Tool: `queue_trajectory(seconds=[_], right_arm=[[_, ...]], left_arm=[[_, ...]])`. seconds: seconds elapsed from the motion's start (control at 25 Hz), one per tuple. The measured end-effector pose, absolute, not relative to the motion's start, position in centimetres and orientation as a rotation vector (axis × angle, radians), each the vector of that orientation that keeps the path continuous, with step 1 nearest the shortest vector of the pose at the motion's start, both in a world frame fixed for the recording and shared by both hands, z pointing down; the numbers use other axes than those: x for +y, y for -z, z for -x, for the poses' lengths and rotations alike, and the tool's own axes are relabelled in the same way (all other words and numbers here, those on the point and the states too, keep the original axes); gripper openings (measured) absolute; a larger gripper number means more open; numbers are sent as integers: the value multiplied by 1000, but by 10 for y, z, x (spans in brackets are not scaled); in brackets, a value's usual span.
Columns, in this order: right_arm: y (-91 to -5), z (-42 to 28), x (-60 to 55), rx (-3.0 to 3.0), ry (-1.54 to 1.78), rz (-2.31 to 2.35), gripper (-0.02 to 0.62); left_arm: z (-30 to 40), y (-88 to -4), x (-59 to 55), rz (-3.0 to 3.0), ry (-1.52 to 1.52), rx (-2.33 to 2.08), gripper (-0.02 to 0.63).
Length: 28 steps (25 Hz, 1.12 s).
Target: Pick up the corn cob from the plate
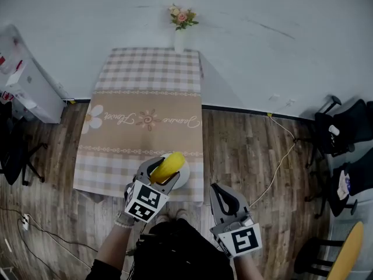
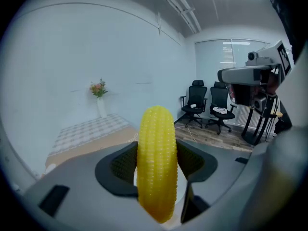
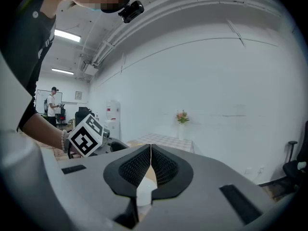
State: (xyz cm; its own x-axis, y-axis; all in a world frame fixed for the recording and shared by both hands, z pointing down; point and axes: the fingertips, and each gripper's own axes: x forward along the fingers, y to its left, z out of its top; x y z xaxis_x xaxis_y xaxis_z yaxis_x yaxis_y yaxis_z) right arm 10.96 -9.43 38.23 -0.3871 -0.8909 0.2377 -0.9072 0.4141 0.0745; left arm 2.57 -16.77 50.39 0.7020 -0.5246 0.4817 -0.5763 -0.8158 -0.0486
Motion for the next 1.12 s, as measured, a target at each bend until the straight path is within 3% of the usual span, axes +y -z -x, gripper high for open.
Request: queue_trajectory(seconds=[1.12], right_arm=[[-352, -76, -120, -2551, 46, -1473, 43]], left_arm=[[39, -395, -121, -2869, -570, -1212, 258]])
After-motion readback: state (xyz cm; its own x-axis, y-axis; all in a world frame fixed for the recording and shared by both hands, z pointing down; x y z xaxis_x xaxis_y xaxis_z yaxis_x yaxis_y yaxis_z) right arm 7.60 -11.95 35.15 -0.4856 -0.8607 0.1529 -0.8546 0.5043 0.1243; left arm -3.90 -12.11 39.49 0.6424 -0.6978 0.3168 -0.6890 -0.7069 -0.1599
